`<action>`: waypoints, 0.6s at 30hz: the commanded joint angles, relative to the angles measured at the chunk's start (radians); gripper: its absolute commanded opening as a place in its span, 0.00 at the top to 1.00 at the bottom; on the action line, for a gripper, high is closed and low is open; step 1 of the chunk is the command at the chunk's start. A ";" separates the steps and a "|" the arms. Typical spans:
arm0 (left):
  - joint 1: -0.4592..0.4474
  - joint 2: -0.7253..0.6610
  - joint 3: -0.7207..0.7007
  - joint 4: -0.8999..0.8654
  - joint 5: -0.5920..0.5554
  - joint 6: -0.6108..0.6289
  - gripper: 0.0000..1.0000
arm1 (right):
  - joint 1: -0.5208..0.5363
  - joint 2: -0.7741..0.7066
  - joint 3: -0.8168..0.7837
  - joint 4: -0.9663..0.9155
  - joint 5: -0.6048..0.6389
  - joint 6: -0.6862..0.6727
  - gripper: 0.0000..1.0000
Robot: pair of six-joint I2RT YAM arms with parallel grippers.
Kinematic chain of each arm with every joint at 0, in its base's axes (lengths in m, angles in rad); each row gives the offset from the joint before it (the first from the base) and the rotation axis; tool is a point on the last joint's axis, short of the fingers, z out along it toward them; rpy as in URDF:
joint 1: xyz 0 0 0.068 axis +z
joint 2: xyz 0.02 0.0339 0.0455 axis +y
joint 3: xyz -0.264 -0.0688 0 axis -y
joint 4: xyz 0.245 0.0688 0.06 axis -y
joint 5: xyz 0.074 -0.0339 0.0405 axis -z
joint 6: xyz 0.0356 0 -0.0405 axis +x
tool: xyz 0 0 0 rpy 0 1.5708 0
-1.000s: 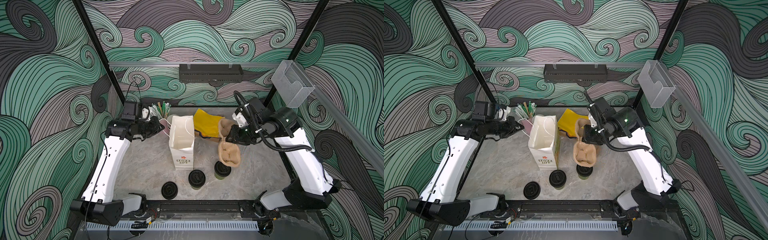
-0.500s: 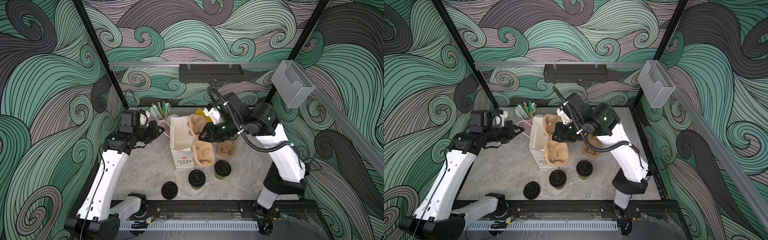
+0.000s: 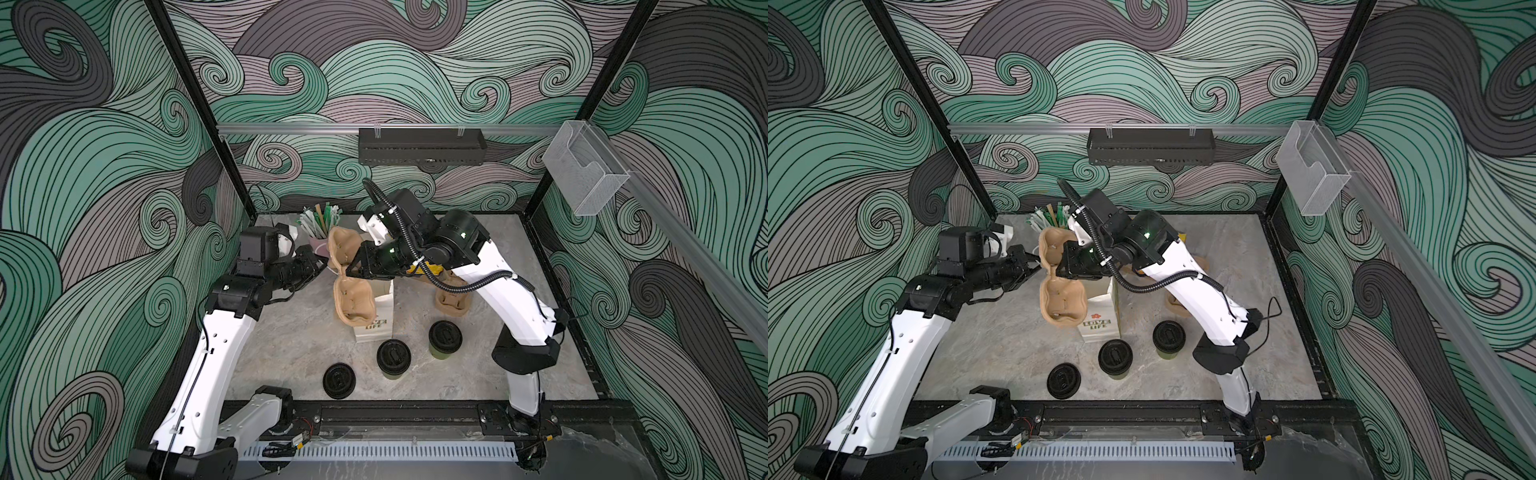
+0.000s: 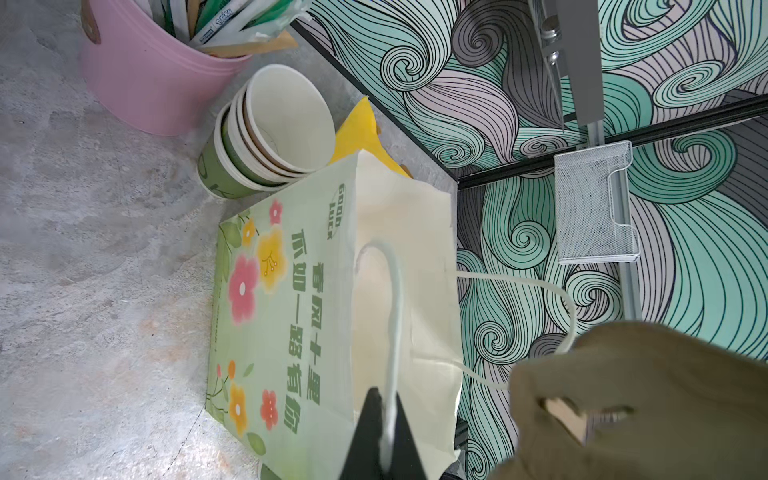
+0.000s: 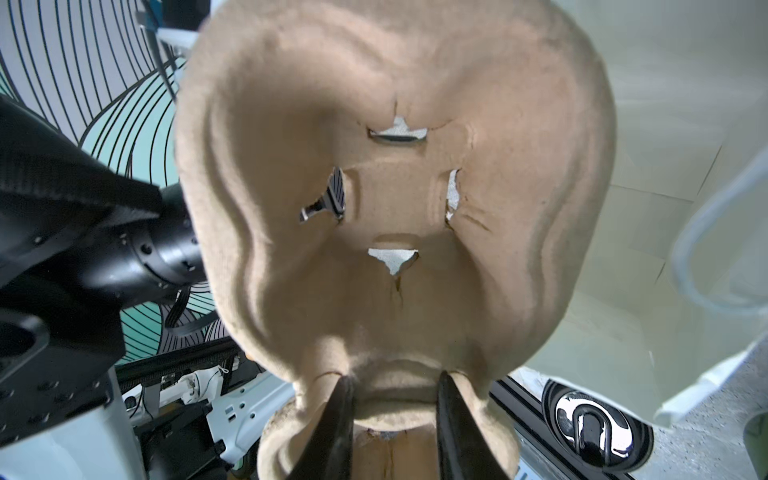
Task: Pack a coffee takeout order
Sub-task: Place the cup tray in the takeout bag.
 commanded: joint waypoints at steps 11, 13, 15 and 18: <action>0.005 -0.047 -0.021 0.005 -0.004 -0.002 1.00 | -0.069 0.028 -0.033 0.039 0.107 0.018 0.71; 0.005 -0.050 -0.021 0.002 -0.008 -0.002 1.00 | -0.079 0.030 -0.041 0.040 0.110 0.012 0.71; 0.005 -0.052 -0.021 -0.003 -0.009 0.001 1.00 | -0.087 0.032 -0.044 0.040 0.110 0.005 0.71; 0.006 -0.054 -0.019 -0.007 -0.008 0.004 1.00 | -0.094 0.035 -0.048 0.039 0.119 0.000 0.71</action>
